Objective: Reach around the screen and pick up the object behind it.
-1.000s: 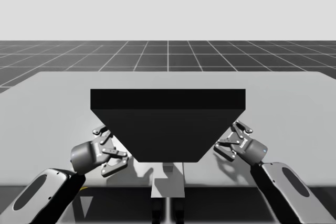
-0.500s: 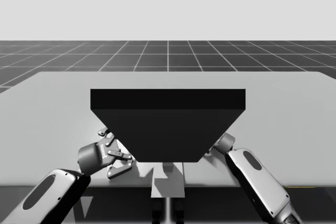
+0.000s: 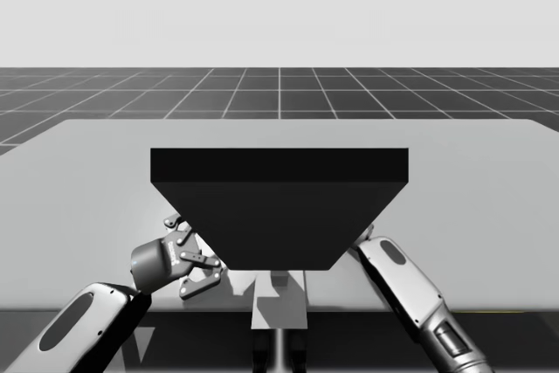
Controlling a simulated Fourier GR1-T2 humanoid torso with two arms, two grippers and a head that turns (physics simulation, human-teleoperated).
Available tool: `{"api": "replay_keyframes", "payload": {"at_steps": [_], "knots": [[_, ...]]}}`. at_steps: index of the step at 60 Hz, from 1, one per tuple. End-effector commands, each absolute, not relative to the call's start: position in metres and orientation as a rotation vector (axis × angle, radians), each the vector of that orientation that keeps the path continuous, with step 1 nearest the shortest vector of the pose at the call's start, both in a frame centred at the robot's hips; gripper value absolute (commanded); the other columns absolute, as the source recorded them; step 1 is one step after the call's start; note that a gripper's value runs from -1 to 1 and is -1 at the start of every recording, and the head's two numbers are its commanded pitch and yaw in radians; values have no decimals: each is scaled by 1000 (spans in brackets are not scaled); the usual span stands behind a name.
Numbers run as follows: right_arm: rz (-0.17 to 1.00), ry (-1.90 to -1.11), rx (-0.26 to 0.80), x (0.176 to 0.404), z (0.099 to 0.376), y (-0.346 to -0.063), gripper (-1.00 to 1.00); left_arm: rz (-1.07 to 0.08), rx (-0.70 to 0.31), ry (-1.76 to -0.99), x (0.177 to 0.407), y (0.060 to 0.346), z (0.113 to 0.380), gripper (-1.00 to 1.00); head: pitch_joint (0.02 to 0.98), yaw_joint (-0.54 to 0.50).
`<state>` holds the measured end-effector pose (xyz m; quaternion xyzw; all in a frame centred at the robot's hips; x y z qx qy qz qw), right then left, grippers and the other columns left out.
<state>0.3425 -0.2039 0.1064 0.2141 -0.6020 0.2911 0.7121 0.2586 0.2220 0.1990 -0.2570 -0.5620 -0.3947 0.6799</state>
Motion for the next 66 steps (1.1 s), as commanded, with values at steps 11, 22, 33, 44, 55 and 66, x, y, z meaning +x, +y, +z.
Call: {"api": "replay_keyframes", "payload": {"at_steps": [11, 22, 33, 44, 55, 66], "knots": [[526, -1421, 372, 344, 125, -241, 1000, -882, -565, -1266, 259, 224, 200, -1000, 128, -27], [446, -1477, 264, 341, 148, -299, 1000, -871, -554, -1274, 259, 229, 202, -1000, 128, -26], [372, -1547, 189, 329, 174, -345, 1000, -867, -547, -1279, 259, 230, 203, -1000, 127, -26], [316, -1682, 144, 321, 225, -366, 1000, -870, -545, -1281, 259, 229, 204, -1000, 123, -28], [267, -1872, 12, 320, 277, -367, 1000, -867, -542, -1285, 260, 230, 204, -1000, 123, -30], [140, -2117, -105, 311, 325, -361, 1000, -864, -542, -1291, 261, 230, 205, -1000, 123, -29]]}}
